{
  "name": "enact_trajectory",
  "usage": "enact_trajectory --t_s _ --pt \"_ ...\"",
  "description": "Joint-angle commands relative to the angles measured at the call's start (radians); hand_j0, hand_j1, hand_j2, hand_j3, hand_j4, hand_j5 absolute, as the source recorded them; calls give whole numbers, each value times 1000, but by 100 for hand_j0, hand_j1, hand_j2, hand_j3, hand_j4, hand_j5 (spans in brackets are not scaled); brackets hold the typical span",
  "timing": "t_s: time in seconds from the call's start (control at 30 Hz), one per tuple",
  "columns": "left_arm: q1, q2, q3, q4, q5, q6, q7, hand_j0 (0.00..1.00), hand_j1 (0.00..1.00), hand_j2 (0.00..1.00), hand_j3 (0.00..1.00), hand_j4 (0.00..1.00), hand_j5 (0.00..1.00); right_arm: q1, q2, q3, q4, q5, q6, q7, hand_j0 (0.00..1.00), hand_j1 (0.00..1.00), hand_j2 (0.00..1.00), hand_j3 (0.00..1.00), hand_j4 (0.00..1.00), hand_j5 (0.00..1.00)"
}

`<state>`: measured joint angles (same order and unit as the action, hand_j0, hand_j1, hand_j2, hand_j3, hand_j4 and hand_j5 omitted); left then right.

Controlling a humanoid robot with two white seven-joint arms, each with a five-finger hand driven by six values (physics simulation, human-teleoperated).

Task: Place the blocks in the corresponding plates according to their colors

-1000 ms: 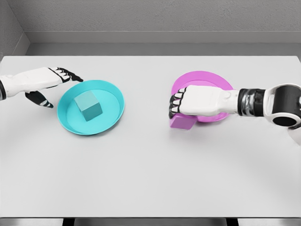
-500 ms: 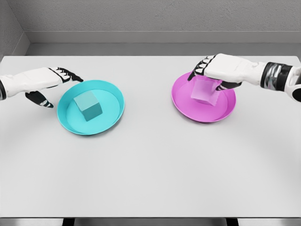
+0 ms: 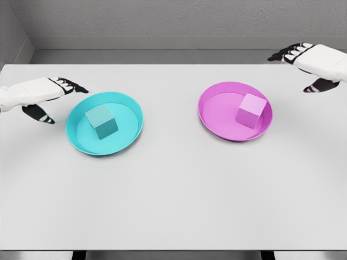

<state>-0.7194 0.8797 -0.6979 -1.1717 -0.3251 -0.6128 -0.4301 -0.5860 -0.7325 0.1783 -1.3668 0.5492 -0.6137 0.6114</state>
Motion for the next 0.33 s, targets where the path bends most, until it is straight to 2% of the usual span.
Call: enact_trajectory --t_s 0.0,0.07,0.3 --pt "0 2 2 35 12 2 1 100 100 100 100 100 100 0 -7 -14 0 -5 3 -1 100 100 100 100 100 100" --pt "0 2 3 96 14 2 2 100 100 100 100 100 100 2 -8 -14 2 -2 3 -1 100 100 100 100 100 100" --pt "0 2 5 102 20 2 5 100 100 100 100 100 100 8 -11 -14 -2 18 3 -1 100 100 100 100 100 100"
